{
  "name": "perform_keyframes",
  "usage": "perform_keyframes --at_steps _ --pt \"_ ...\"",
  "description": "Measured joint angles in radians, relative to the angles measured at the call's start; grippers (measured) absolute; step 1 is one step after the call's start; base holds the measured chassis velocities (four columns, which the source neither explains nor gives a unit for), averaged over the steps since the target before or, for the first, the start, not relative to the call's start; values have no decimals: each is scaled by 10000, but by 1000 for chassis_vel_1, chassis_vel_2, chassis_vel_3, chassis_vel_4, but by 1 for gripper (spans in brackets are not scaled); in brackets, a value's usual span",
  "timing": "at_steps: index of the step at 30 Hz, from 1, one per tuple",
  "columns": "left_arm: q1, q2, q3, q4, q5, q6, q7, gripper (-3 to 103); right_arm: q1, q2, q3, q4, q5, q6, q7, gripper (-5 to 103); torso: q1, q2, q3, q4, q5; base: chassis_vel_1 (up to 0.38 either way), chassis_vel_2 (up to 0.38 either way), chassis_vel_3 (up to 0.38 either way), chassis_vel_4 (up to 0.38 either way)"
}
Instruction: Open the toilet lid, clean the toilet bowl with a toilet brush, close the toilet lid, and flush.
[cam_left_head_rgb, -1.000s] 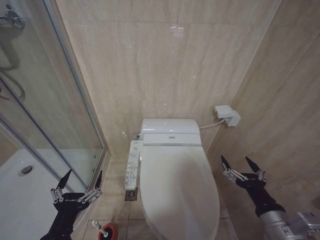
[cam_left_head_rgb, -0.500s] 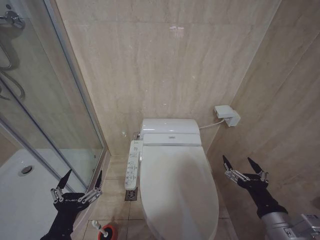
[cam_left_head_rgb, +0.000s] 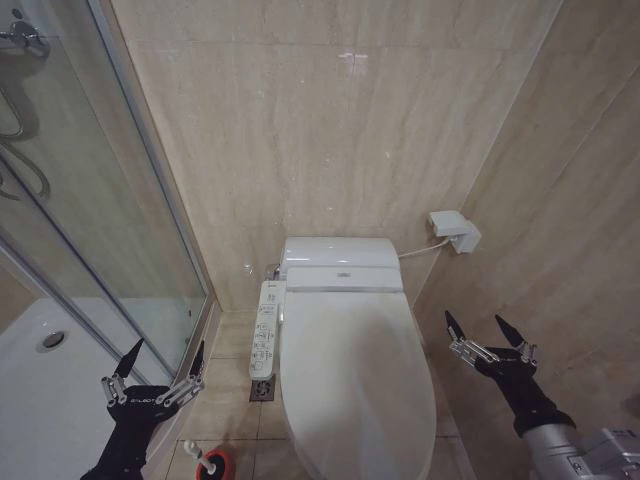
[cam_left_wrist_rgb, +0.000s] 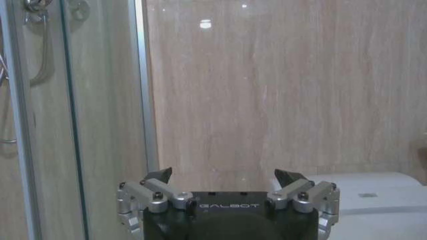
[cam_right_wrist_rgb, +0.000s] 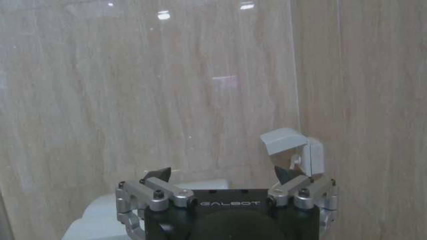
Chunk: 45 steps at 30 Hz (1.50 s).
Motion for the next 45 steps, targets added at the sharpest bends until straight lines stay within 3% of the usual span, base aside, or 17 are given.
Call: perform_keyframes --at_steps 45 --pt "0 0 0 0 0 0 0 100 1 -3 0 -4 -9 -1 -2 100 0 0 0 0 0 0 0 0 0"
